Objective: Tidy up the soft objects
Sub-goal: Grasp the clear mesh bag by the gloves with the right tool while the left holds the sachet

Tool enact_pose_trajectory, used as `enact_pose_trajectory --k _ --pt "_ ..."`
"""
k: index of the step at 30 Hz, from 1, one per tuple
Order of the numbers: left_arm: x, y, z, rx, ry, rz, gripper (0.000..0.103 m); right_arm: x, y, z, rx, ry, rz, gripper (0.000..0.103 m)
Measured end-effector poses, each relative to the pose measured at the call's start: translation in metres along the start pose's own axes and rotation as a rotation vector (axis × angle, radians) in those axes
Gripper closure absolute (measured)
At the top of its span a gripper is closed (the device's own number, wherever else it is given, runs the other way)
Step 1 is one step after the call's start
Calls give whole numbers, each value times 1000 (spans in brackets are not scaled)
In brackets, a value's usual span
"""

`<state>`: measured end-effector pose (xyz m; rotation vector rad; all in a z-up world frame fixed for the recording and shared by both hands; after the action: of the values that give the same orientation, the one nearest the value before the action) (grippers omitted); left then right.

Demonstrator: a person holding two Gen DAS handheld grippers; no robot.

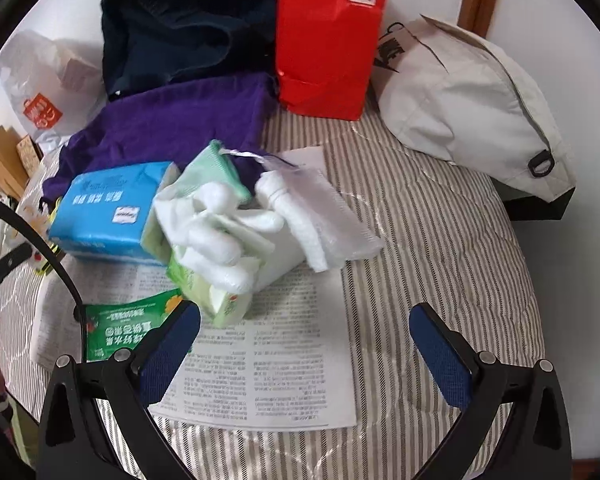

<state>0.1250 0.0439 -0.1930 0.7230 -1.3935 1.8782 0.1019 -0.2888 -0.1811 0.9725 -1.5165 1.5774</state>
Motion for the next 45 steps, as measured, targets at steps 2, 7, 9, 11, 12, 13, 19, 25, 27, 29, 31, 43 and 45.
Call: enact_pose_trajectory --k 2,7,9,11,12,13,19,25,27,29,31,43,45 --pt "0 0 0 -3 1 -3 98 -6 -3 6 -21 -4 0 0" --pt "-3 0 0 -2 0 -11 98 -16 -15 3 -22 -60 16 0" --pt "-3 -1 1 -2 3 -12 98 -17 -22 1 -12 -64 39 0" --pt "-4 -2 1 0 5 -14 98 -15 -31 6 -20 -66 67 0" --pt "-4 -2 0 3 6 -16 98 -14 -34 8 -26 -73 78 0" --pt "-5 -2 0 5 8 -17 98 -13 -35 10 -29 -77 82 0" --pt "-10 -3 1 8 13 -26 98 -6 -53 26 -56 -99 142 1" --pt "-13 -3 1 13 17 -35 98 -41 -58 6 40 -109 84 24" --pt "-13 -4 0 15 16 -36 98 -51 -56 -1 63 -118 67 29" --pt "-14 -4 0 14 18 -40 98 -61 -54 -6 76 -133 48 53" --pt "-14 -4 0 13 17 -41 98 -64 -52 -11 83 -169 38 82" --pt "-10 -3 4 6 32 -42 98 -8 -36 -21 1 -392 76 81" --pt "-8 -3 5 6 32 -40 98 7 -35 -28 -14 -437 104 80"
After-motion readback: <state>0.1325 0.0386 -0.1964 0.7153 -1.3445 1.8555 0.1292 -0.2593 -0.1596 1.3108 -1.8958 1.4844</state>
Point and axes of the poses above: each gripper's, at about its wrist camera, not at the fingertips, and x roughly against the way its jaws point, z to its right, y to its underside, the point moved 8 cm from there along -x, roughly the way its jaws point, and after that the axes turned 3 degrees about x, right-handed, at the moved point
